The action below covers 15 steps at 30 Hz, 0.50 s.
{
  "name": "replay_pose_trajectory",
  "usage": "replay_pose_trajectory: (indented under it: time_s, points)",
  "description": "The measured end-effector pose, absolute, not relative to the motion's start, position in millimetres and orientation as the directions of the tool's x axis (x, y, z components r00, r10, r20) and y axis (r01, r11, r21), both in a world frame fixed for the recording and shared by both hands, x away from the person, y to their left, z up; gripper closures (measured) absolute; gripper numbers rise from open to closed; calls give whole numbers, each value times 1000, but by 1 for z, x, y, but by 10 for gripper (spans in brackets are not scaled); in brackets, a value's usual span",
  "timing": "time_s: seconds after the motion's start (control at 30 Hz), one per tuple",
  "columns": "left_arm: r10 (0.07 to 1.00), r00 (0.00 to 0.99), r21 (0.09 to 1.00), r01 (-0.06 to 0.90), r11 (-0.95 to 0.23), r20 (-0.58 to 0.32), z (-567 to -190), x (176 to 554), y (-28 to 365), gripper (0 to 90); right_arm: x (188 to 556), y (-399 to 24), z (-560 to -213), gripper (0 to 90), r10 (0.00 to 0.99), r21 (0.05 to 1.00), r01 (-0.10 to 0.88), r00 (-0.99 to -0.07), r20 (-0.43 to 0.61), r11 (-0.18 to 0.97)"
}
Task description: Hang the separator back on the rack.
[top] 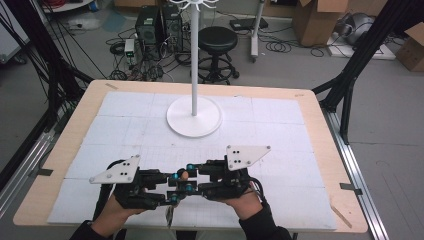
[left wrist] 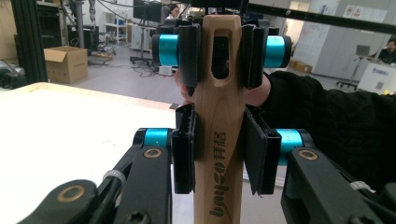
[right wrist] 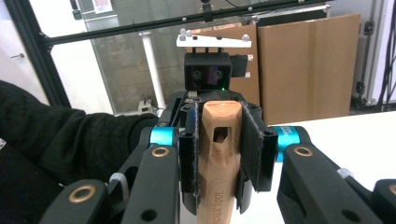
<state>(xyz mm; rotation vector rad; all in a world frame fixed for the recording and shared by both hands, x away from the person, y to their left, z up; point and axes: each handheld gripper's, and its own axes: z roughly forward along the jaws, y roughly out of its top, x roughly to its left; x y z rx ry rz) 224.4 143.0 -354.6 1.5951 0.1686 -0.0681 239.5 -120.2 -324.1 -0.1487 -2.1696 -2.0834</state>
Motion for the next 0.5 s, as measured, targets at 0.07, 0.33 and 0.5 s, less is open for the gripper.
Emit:
replay_pose_trajectory:
  time_s: [0.07,0.33,0.5]
  points:
    - [67,986,987,157,-26,-155,-355,226,144,664,239,-118,-321,702,1,983,171,-985,171,63]
    - [156,967,977,209,-28,-203,-361,230,147,380,235,-108,-300,703,151,979,182,-975,166,96]
    - [228,957,980,197,-43,-182,-361,230,149,359,232,-107,-281,703,262,979,185,-952,156,89]
